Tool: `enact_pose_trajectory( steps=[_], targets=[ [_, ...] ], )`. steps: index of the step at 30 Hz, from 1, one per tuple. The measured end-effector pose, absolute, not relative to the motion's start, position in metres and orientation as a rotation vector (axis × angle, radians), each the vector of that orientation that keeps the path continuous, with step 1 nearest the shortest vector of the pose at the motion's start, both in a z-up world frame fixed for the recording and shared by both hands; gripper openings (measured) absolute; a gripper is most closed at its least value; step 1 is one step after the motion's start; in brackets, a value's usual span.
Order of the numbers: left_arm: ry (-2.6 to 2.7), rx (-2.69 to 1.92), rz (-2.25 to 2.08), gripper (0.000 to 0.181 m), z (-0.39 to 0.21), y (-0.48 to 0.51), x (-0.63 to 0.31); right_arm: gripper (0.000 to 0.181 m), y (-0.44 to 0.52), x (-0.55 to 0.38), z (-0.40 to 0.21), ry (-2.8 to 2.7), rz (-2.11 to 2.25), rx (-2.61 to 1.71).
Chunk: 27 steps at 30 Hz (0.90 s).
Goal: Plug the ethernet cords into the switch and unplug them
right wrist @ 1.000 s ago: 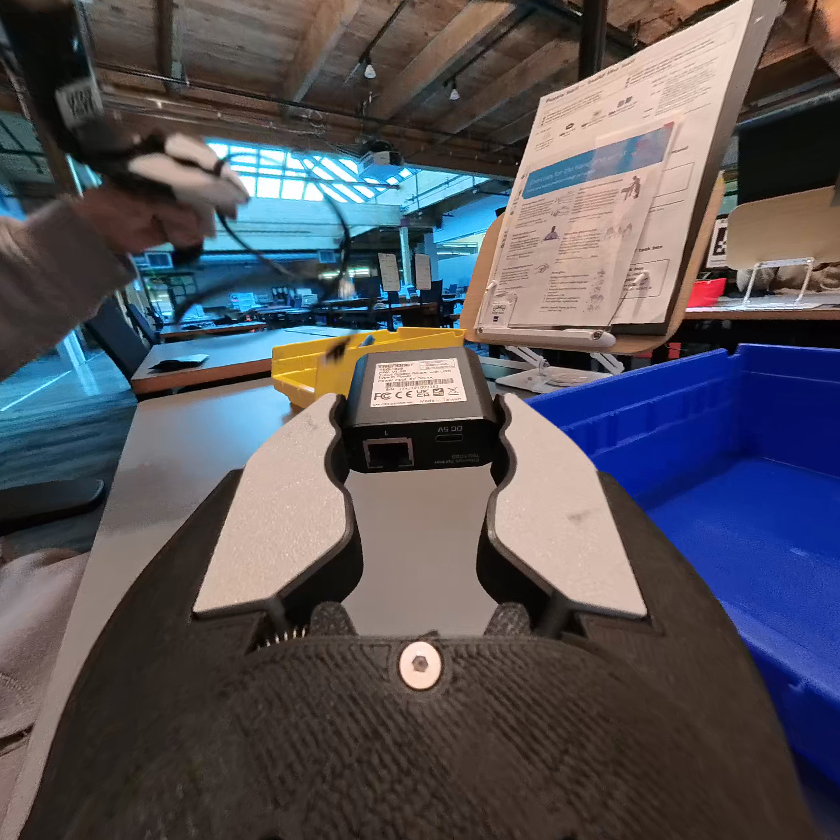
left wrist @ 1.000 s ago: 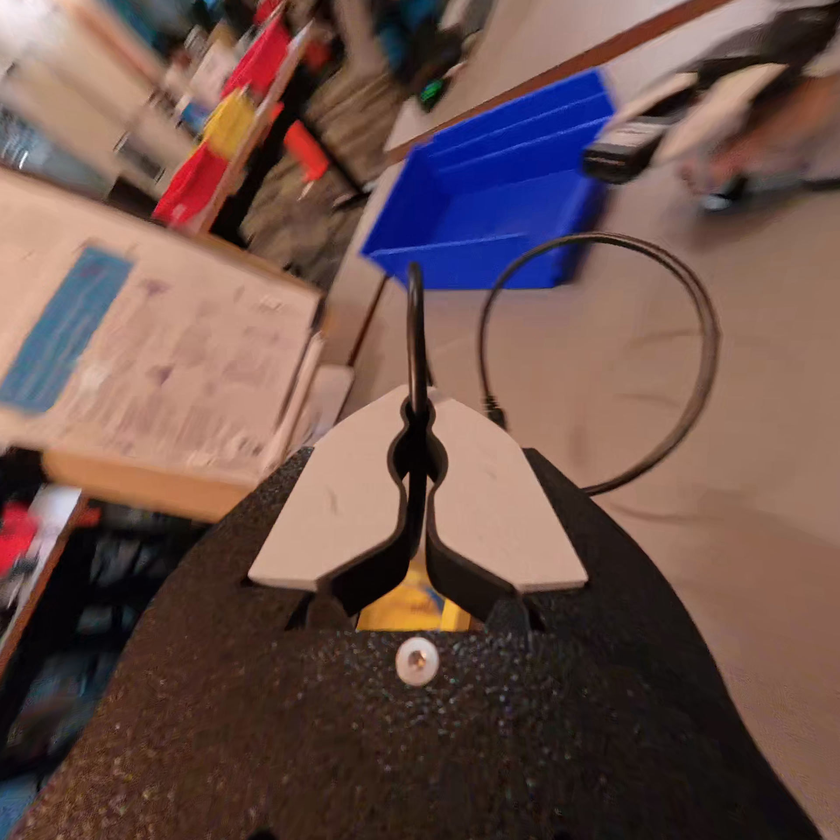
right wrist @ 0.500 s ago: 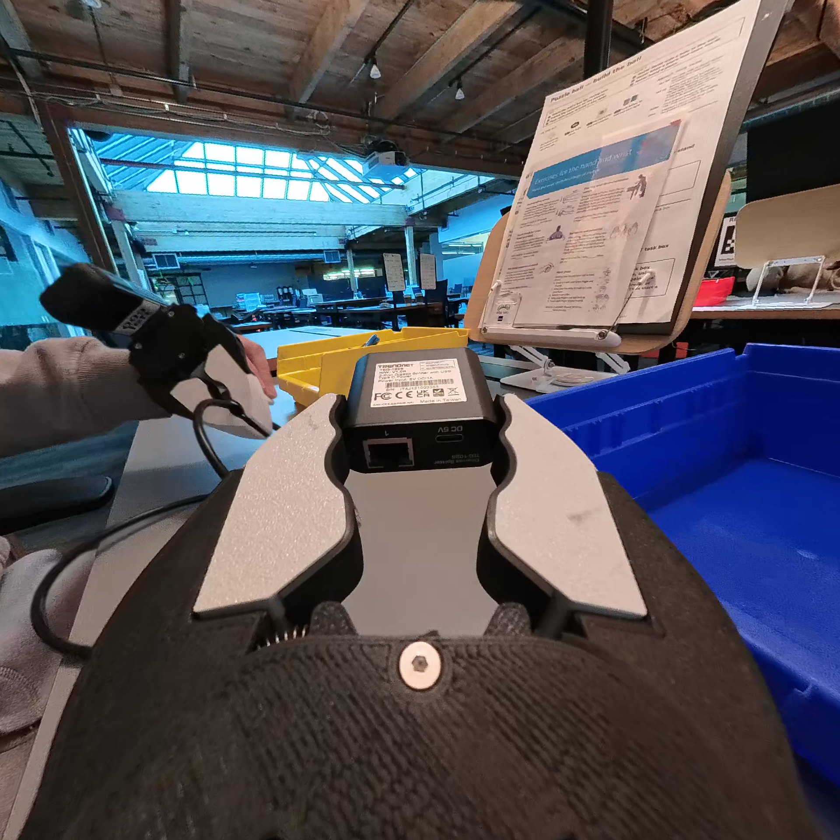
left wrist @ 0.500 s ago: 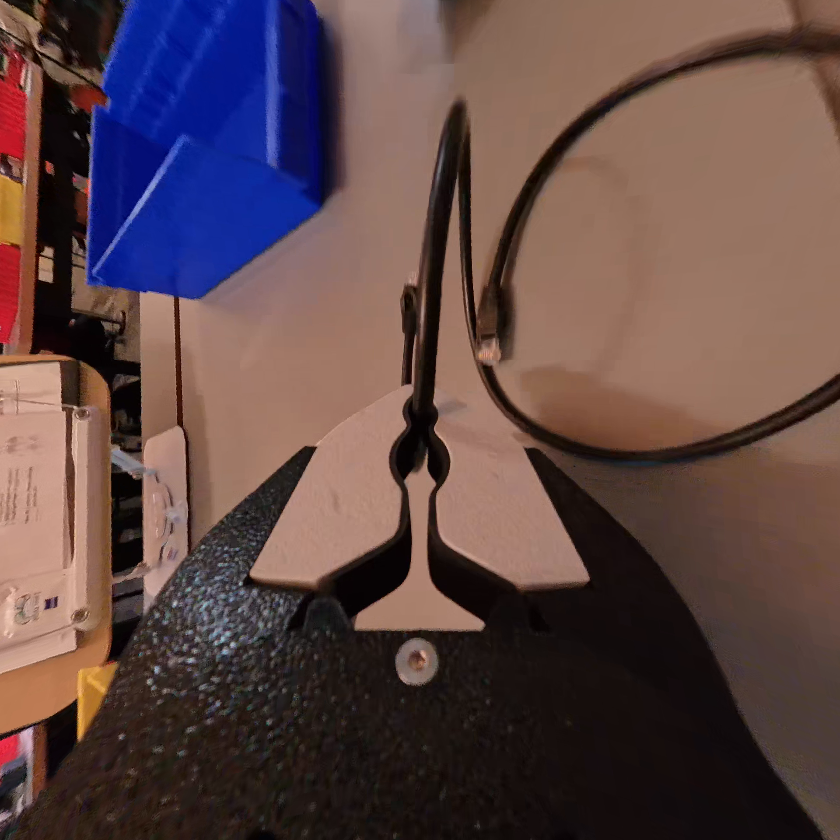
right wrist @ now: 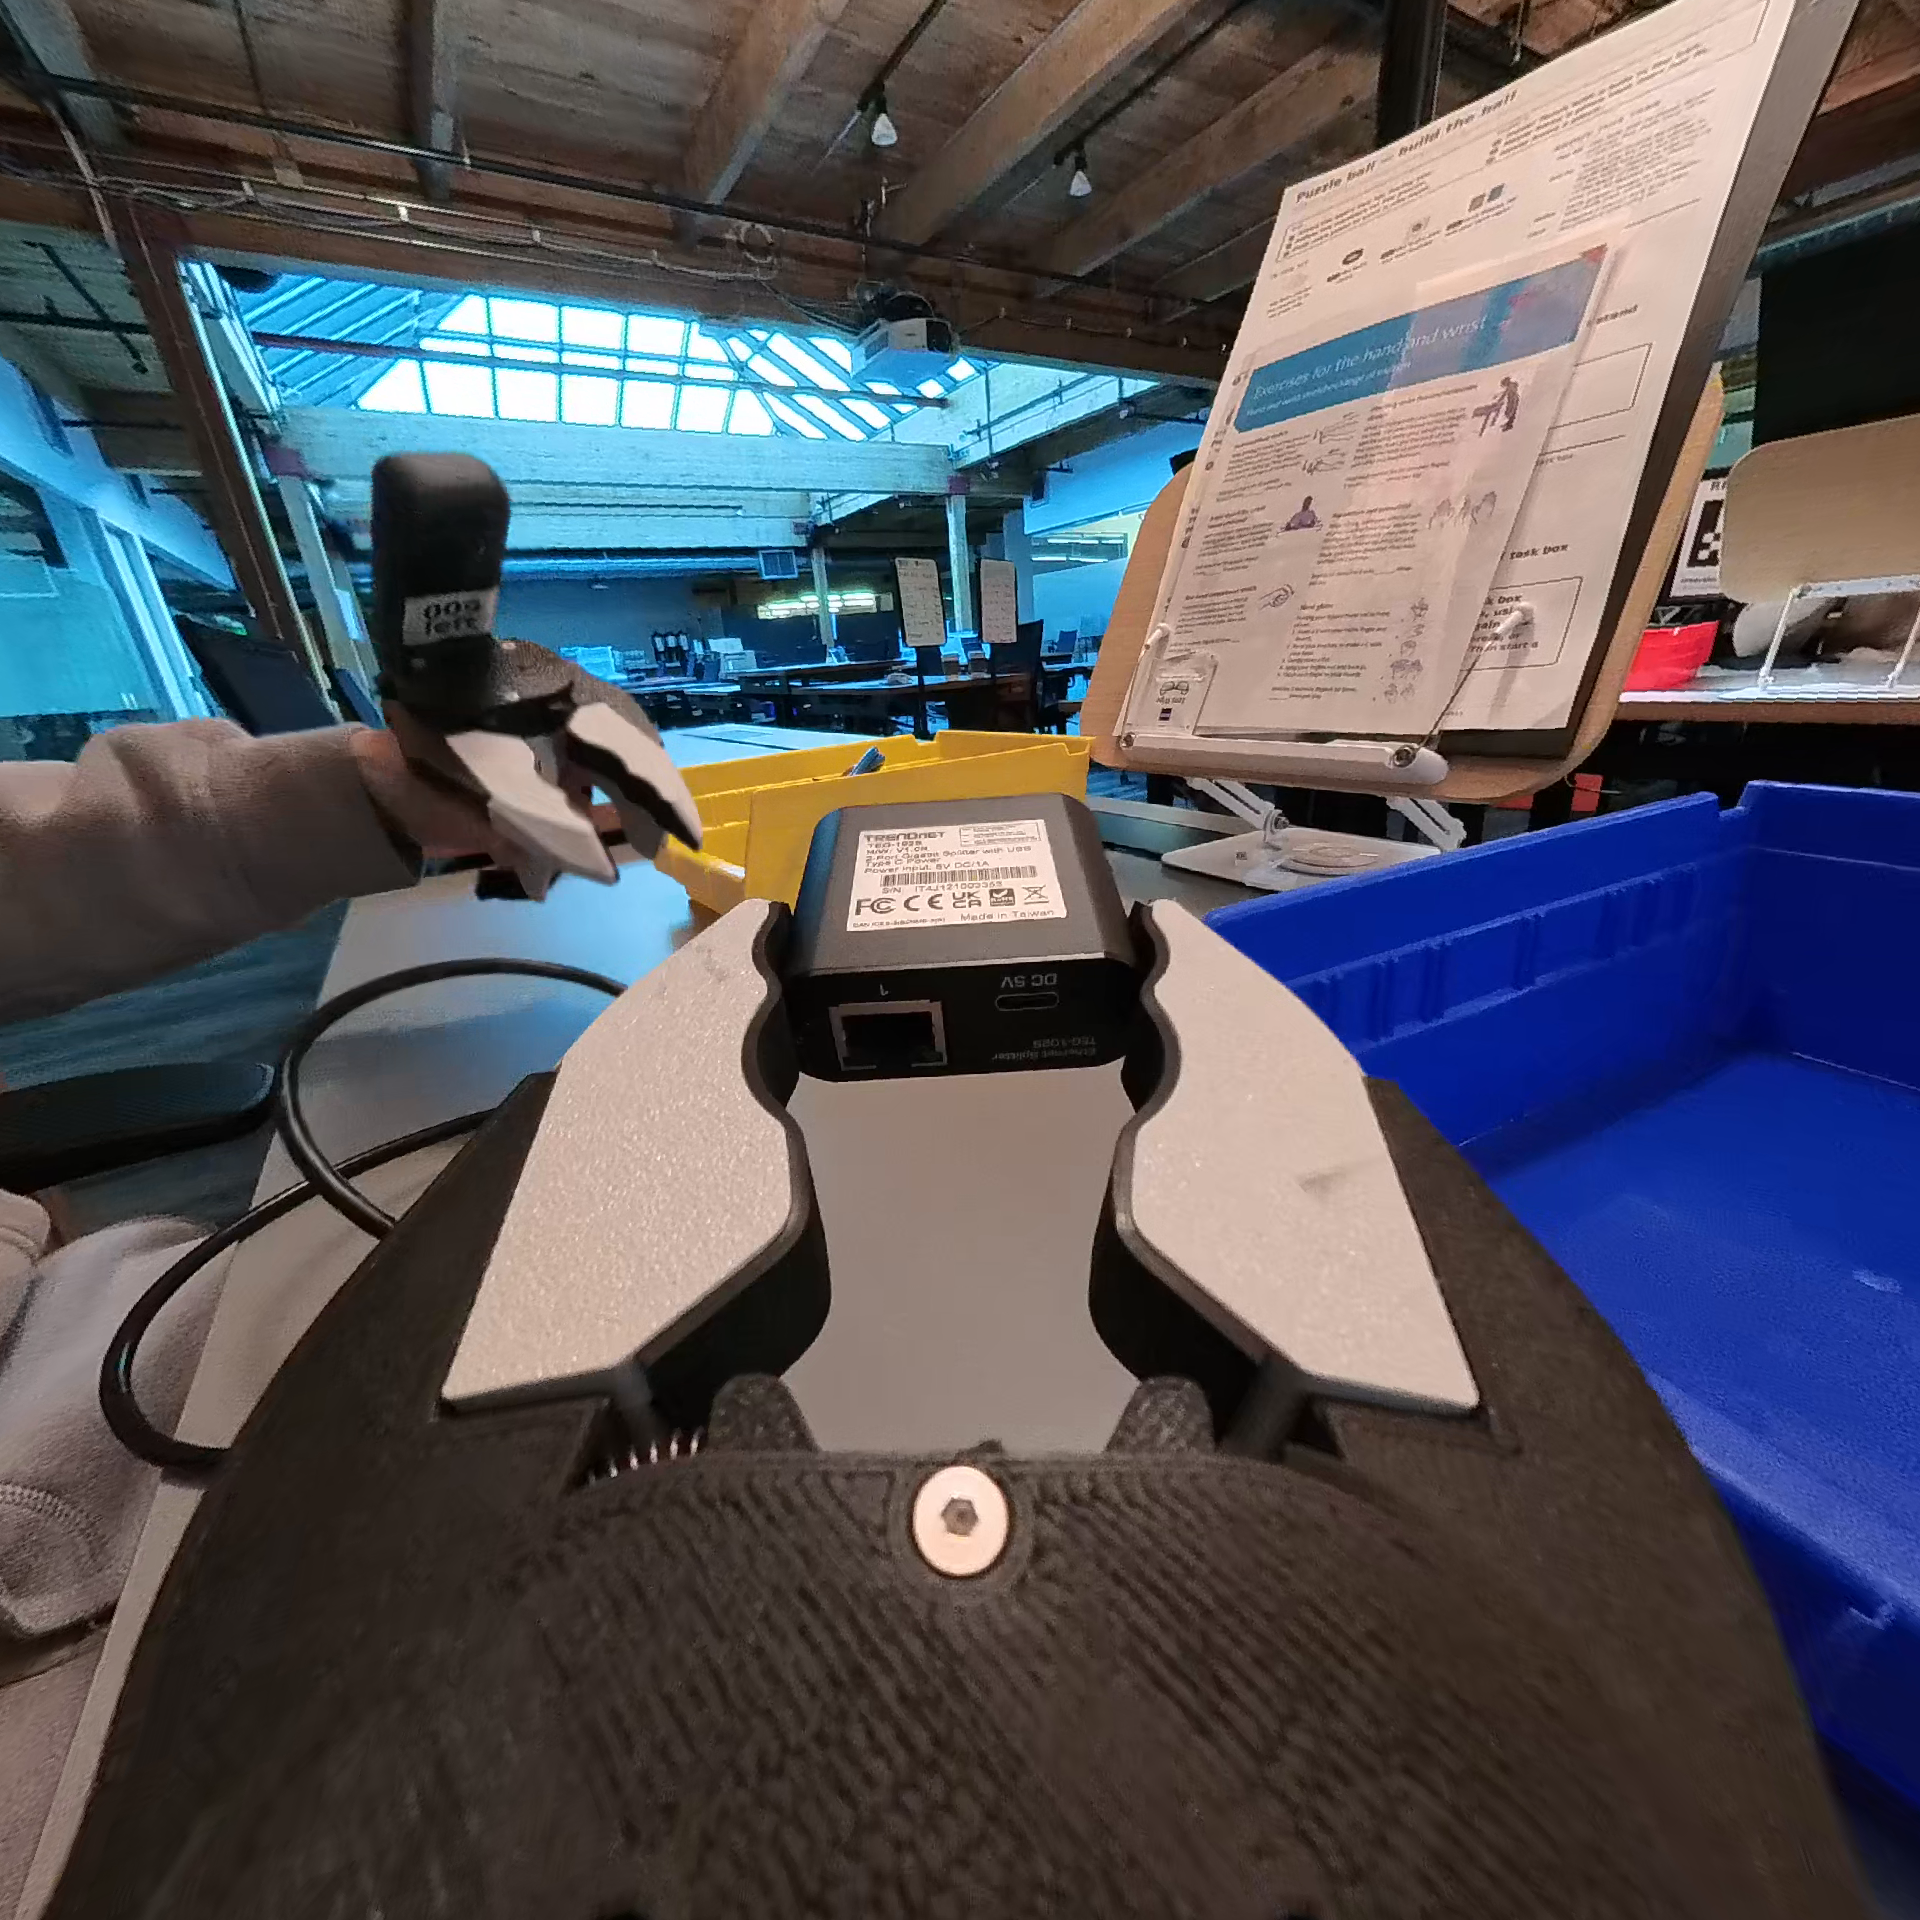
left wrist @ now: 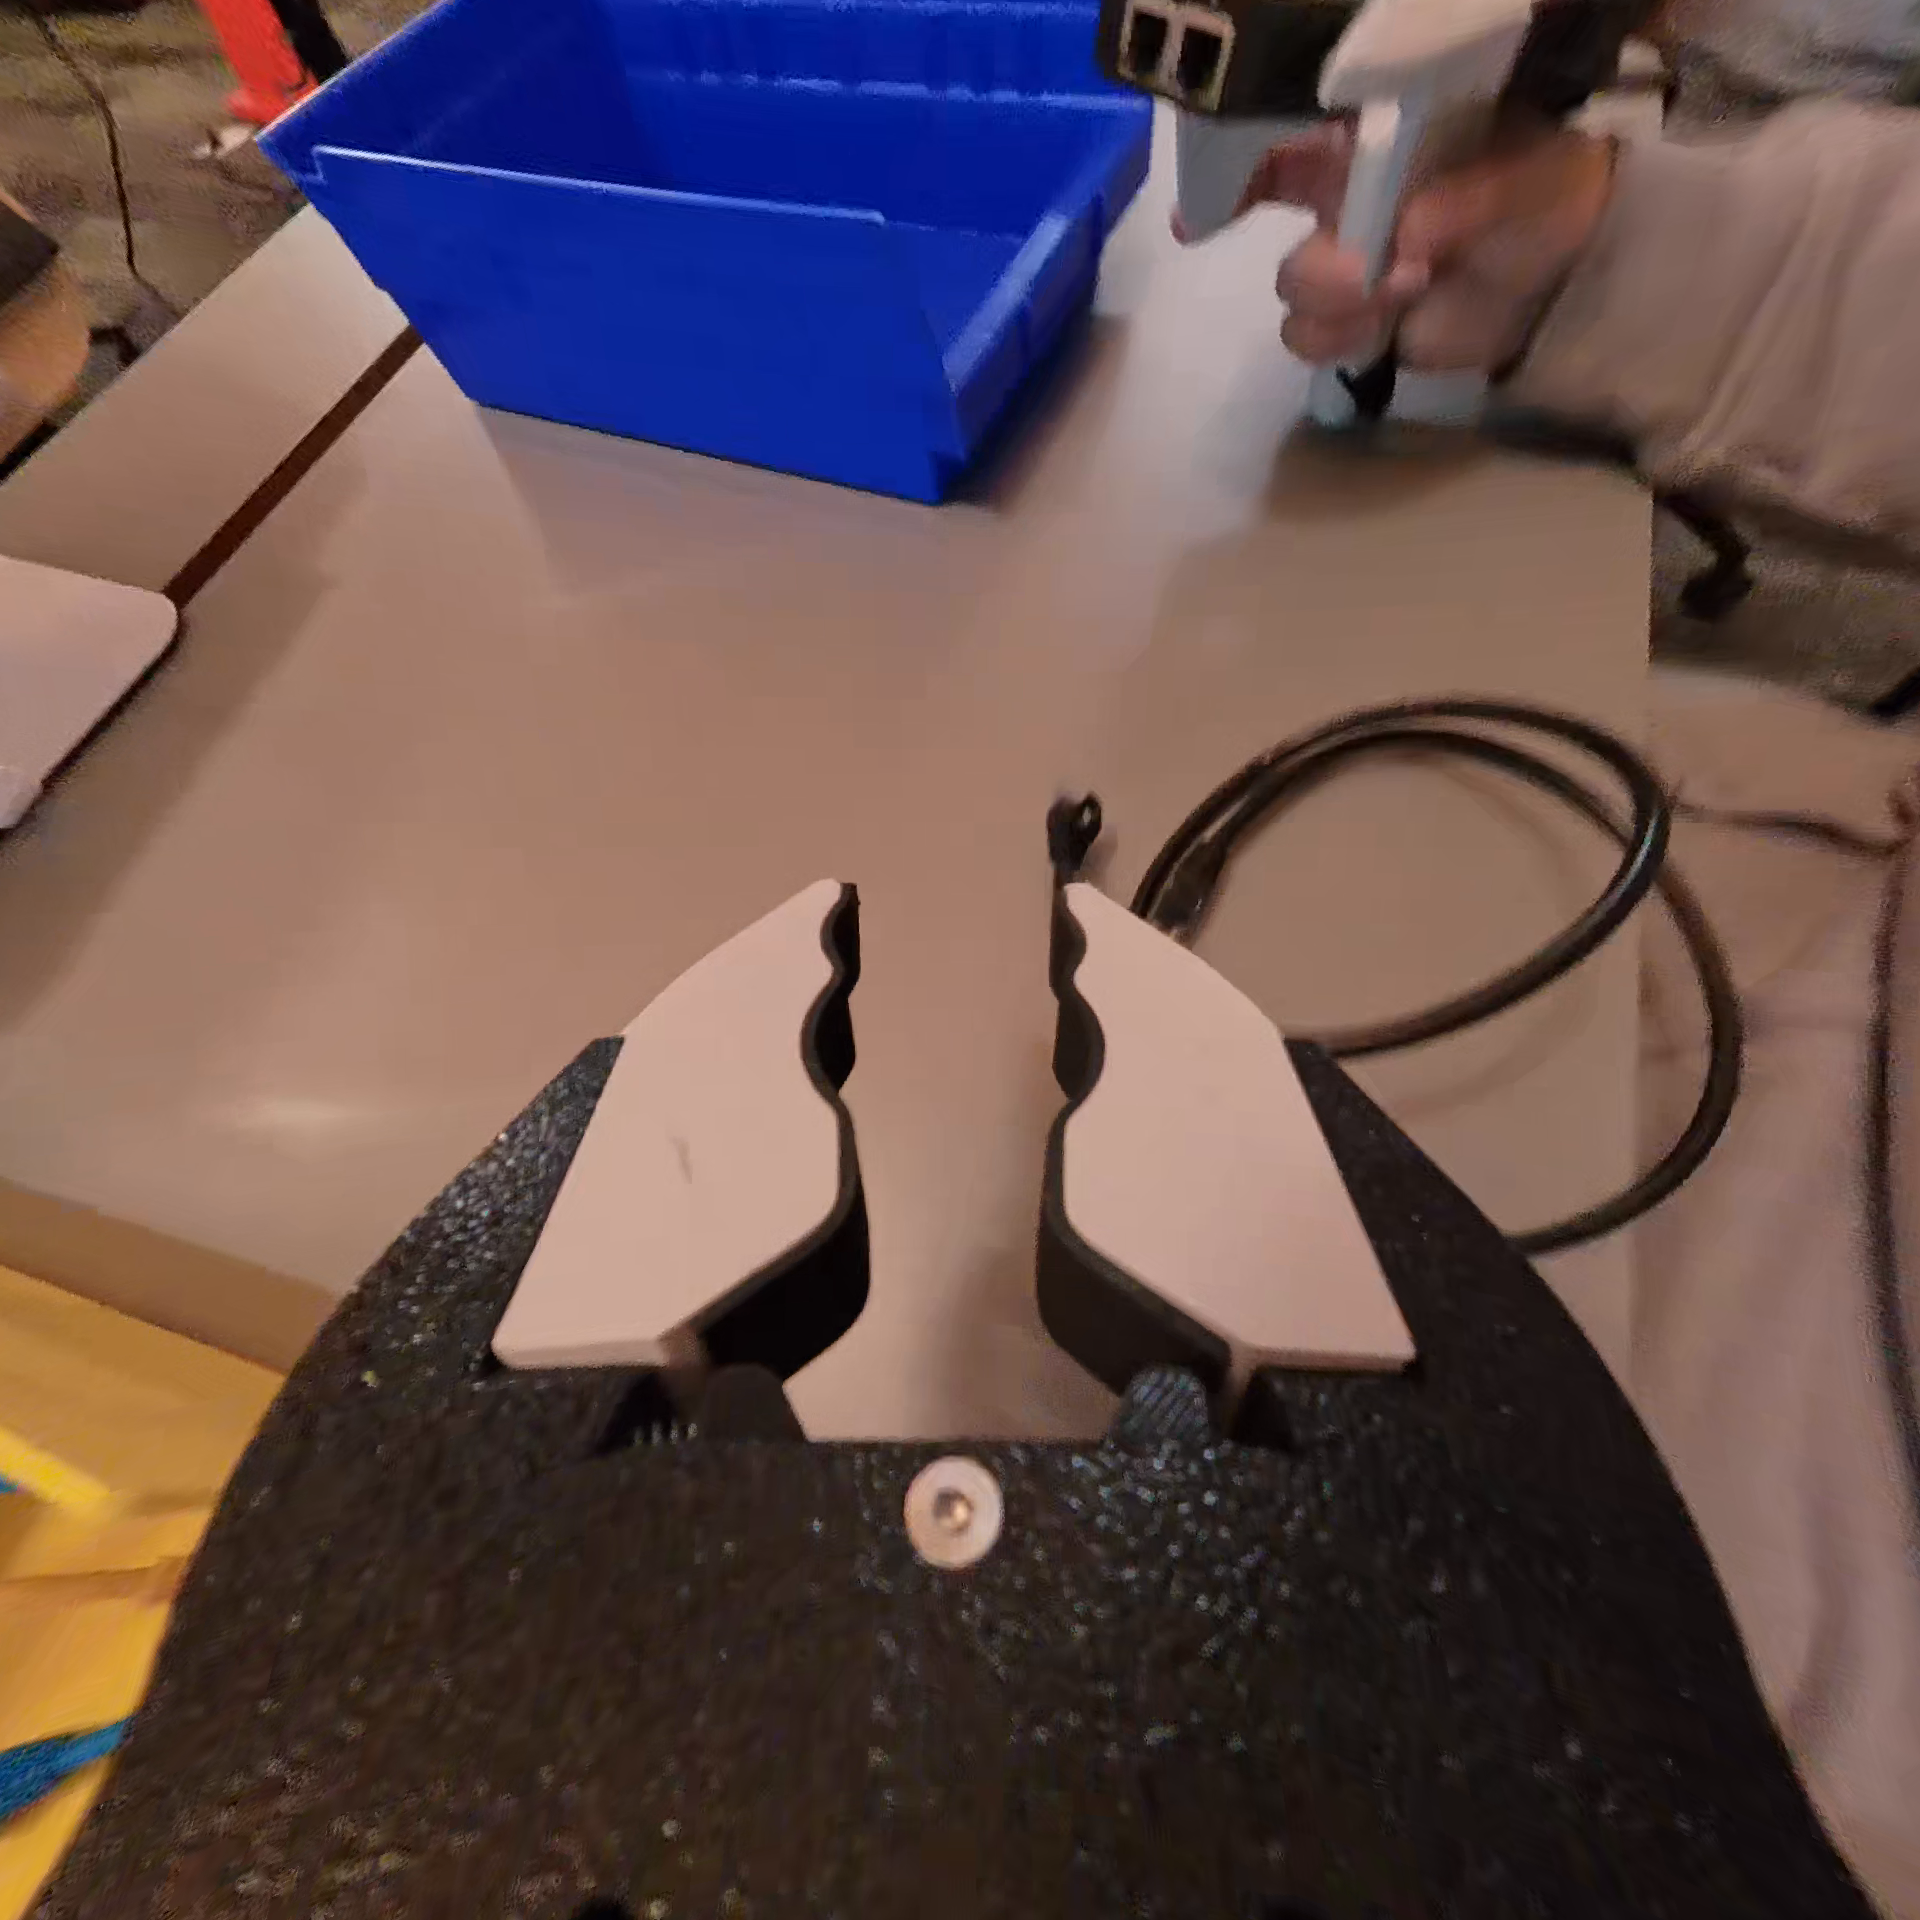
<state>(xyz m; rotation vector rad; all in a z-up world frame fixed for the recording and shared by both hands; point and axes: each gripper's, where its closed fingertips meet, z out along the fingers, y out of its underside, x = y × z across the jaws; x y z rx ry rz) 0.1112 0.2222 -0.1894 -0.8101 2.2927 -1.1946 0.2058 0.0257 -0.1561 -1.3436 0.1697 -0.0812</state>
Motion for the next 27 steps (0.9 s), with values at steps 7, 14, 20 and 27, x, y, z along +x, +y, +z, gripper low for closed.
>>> enact_pose_trajectory(
  steps=[7,14,20,27],
  targets=[
    [2.586,-0.887,-0.770,0.031,-0.233,0.177,0.116,0.062,0.028,0.202,-0.157,0.147,-0.075,-1.361],
    [2.792,-1.194,-0.961,0.029,-0.265,0.162,0.122,0.062,0.024,0.198,-0.154,0.116,-0.030,-1.323],
    [2.831,-1.166,-0.777,0.018,-0.282,0.171,0.115,0.062,0.013,0.189,-0.146,0.052,0.047,-1.238],
    [2.847,-1.119,-0.725,0.006,-0.288,0.175,0.114,0.062,0.009,0.184,-0.144,0.017,0.074,-1.210]
  ],
)
